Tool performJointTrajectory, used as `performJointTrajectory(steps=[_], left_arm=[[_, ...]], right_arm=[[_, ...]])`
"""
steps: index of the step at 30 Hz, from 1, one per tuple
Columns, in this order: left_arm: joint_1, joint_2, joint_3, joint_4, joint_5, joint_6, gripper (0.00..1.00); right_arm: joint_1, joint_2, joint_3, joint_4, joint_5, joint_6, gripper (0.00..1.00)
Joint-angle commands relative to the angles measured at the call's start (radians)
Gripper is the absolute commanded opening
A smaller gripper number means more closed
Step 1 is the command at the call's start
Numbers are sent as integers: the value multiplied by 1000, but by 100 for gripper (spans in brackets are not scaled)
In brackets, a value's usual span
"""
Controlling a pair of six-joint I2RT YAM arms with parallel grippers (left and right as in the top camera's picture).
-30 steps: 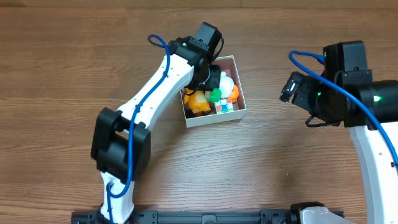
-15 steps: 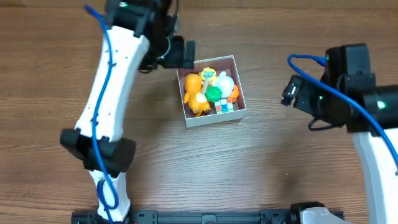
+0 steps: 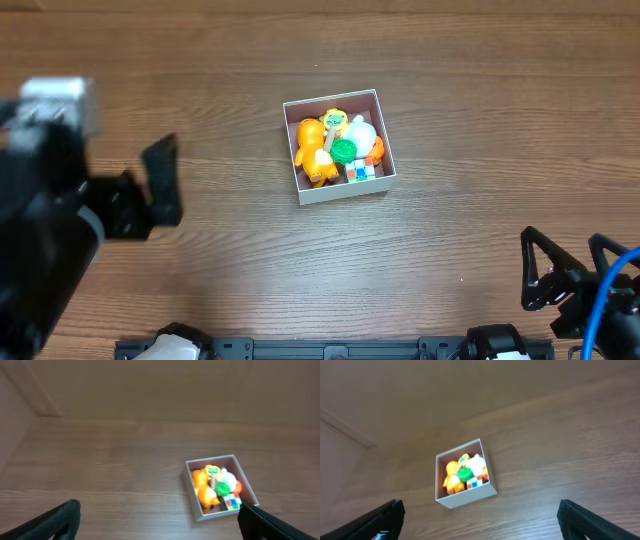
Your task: Pack container
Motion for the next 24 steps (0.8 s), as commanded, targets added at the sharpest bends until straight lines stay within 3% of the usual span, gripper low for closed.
performJointTrajectory(steps=[1, 19, 24], left_arm=[[-1, -34, -64, -2, -57, -14, 100], [-1, -48, -65, -2, -57, -14, 100], [-1, -48, -65, -2, -57, -14, 100]], right_arm=[[5, 10, -2, -10, -6, -7, 100], [5, 11, -13, -12, -2, -8, 100], [4, -44, -132, 237, 58, -73, 100]])
